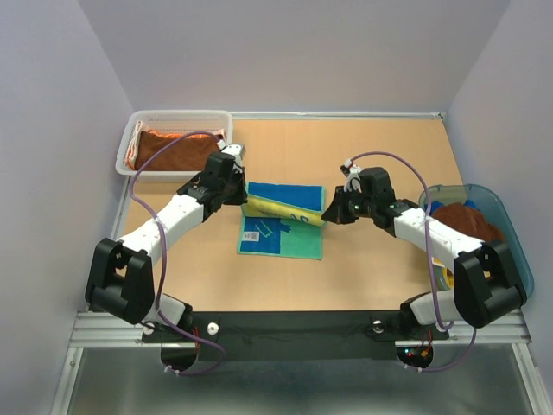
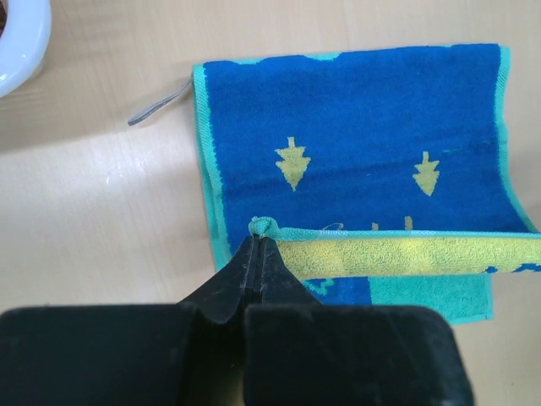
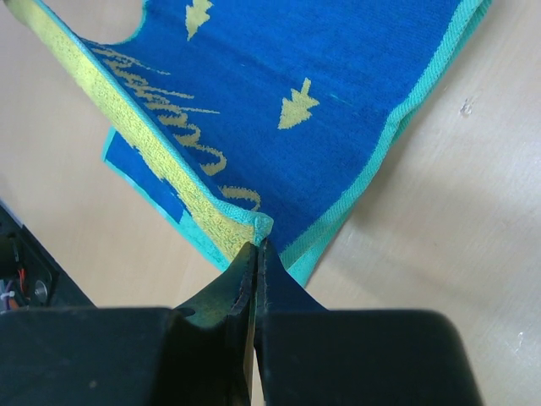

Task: Fold and stack the towels
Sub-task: Fold the towel

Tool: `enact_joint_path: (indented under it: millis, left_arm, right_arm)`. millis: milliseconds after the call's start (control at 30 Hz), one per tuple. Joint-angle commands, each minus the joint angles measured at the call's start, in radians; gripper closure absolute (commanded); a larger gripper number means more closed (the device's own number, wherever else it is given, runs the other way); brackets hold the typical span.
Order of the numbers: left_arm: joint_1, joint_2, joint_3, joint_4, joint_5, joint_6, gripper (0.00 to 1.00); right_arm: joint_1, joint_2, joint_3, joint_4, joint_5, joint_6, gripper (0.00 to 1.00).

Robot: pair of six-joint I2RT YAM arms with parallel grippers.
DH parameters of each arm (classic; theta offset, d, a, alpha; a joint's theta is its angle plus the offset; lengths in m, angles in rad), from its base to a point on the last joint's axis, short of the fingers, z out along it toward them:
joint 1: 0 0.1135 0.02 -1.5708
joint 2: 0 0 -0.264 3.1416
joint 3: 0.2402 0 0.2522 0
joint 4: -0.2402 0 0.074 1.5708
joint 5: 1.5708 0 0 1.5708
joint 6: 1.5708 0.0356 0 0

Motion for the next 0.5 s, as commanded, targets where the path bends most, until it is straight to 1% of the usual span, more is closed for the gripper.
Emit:
enact_joint_path:
  millis: [0,167,467]
  left_arm:
    - [0.032,-0.044,0.018,-0.047,-0.187,0.073,1.0]
    - [0.026,-0.04,-0.042,-0.043,-0.187,0.064,1.0]
    - [0.012,-0.018,-0.084,-0.047,-0.186,0.044,1.0]
  right_arm:
    - [-0.018,-0.012,-0.02,-0.068,0.087,-0.025,0.99]
    - [-0.018,-0.006,-0.042,-0.068,0.084,-0.02,1.0]
    - [-0.018,0.022,-0.062,-0.069,0.075,-0.022,0.99]
